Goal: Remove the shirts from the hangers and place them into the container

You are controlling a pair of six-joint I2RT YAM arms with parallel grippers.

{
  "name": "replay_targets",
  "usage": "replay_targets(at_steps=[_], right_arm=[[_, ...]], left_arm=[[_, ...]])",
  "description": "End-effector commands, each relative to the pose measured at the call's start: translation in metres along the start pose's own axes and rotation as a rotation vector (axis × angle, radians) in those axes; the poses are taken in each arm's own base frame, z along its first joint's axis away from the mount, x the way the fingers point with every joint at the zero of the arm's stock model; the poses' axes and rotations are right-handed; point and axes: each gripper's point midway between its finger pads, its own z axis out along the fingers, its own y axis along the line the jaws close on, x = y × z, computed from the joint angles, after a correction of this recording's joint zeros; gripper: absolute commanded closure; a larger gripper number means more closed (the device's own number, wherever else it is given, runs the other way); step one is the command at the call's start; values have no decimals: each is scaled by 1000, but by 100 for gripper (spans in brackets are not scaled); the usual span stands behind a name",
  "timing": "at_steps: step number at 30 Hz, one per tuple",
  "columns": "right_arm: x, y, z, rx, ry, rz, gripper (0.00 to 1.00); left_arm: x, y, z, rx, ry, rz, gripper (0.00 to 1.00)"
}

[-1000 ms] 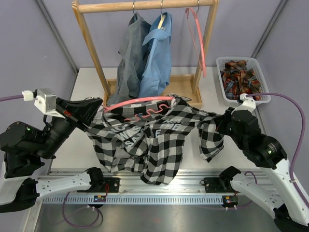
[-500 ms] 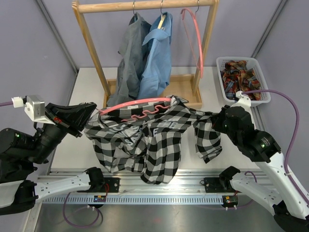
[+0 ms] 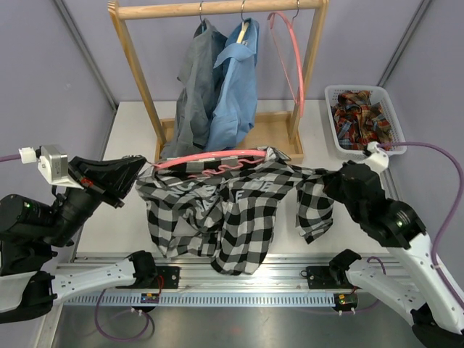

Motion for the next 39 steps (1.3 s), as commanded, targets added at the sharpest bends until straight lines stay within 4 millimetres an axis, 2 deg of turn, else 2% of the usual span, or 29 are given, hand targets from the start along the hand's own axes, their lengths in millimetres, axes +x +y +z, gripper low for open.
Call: replay_targets(at_steps=[1,3,6,9,12,16,19,20,26,30,32,33,34,35,38,39], right_arm=[[-36,-83,-29,317,-235,32,100],[-38,-81,-31,303,-236,36,100],[-27,-74,-22,294,-179,9,100],[-6,-54,-6,216,-72,-38,100],[7,-31,9,116,-15,-61,100],[10,-21,13,76,12,-95,100],[9,-16,12,56,16,-108,100],[8,-14,12,47,16,-110,100],[9,-8,7,2,32,-130,100],[13,7,5,-96,51,-155,100],[14,10,3,-118,57,-172,100],[14,14,1,-141,61,-174,100],[14,16,0,-155,63,-179,100],[14,18,-2,-170,65,-182,100],[11,24,-9,-214,63,-193,100],[9,27,-12,-235,60,-196,100]], left_arm=[[-111,26,-42,-80,-392,-171,100],[-111,26,-42,-78,-393,-171,100],[-111,25,-40,-75,-394,-171,100],[-110,23,-38,-71,-392,-171,100],[-106,21,-33,-69,-380,-172,100],[-100,16,-26,-57,-365,-177,100],[-83,4,-8,-29,-318,-181,100],[-69,-3,6,-26,-271,-172,100],[-47,-18,32,-1,-200,-169,100],[-4,-24,55,-31,-74,-174,100],[30,-29,71,-41,15,-169,100],[41,-30,76,-46,40,-170,97],[60,-34,86,-47,84,-163,91],[68,-36,90,-47,103,-164,82],[98,-42,107,-48,161,-155,70],[105,-42,111,-57,173,-155,50]])
